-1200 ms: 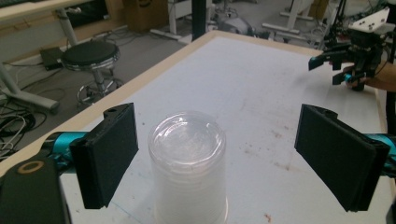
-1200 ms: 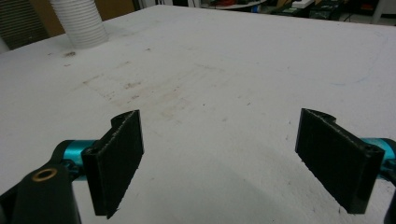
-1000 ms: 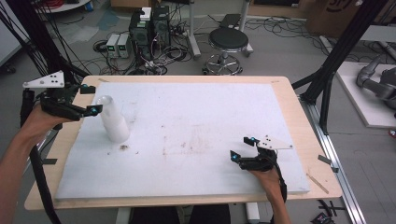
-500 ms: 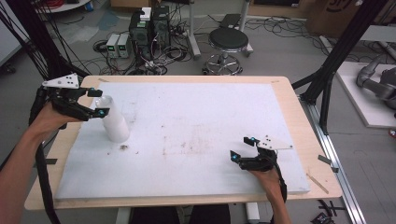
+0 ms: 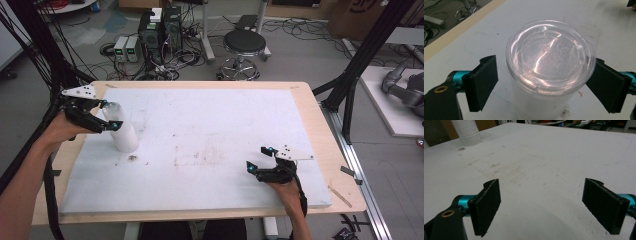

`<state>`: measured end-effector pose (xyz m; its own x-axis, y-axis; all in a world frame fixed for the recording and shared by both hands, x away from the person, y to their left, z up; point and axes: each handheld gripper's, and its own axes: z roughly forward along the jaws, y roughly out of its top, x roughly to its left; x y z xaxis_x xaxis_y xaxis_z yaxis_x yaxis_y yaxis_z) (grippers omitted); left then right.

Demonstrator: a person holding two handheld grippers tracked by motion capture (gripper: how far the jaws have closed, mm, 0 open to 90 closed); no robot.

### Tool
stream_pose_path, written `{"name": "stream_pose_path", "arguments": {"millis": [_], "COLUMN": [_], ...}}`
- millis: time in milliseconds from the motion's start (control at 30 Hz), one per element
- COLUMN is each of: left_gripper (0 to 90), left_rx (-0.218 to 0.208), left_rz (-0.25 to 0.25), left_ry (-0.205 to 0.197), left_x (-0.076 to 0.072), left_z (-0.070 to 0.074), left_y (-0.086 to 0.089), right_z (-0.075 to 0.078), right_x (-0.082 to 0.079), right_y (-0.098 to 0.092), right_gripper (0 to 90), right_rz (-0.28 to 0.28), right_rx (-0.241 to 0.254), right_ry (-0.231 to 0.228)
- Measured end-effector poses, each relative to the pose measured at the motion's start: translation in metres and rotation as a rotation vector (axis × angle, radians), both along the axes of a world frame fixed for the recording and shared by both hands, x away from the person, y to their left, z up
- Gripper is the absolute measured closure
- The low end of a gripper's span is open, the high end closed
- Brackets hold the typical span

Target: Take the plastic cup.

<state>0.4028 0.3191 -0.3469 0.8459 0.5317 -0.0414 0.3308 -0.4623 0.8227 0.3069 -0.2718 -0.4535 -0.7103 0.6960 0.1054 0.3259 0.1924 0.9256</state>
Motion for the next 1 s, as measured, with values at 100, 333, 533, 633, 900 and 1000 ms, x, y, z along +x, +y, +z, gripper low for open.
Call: {"name": "stream_pose_path", "arguments": {"millis": [100, 333, 533, 633, 900, 1000], "left_gripper": [13.9, 16.0, 16.1, 19.0, 26.3, 28.0], "left_rx": [0.002, 0.000, 0.003, 0.001, 0.008, 0.010], "left_rz": [0.006, 0.008, 0.012, 0.004, -0.007, -0.008], "left_ry": [0.012, 0.028, 0.032, 0.031, 0.037, 0.036], "left_x": [0.0018, 0.0029, 0.0042, 0.0051, 0.0056, 0.0053], "left_z": [-0.0013, -0.0025, -0.0032, -0.0037, -0.0043, -0.0039], "left_y": [-0.0008, -0.0004, -0.0042, -0.0059, -0.0059, -0.0059], "right_z": [-0.0001, 0.0000, 0.0000, 0.0000, -0.0001, 0.0000], "right_x": [0.0004, 0.0001, 0.0002, 0.0001, 0.0007, 0.0006], "right_y": [-0.0001, 0.0002, 0.0003, 0.0002, 0.0000, 0.0002], "right_gripper": [14.9, 14.9, 14.9, 14.9, 14.9, 14.9], "right_rz": [-0.001, -0.002, -0.002, -0.003, -0.002, -0.001], "right_rx": [-0.001, -0.002, -0.004, -0.004, -0.004, -0.003], "right_ry": [-0.007, 0.000, -0.002, -0.001, -0.004, 0.000]}}
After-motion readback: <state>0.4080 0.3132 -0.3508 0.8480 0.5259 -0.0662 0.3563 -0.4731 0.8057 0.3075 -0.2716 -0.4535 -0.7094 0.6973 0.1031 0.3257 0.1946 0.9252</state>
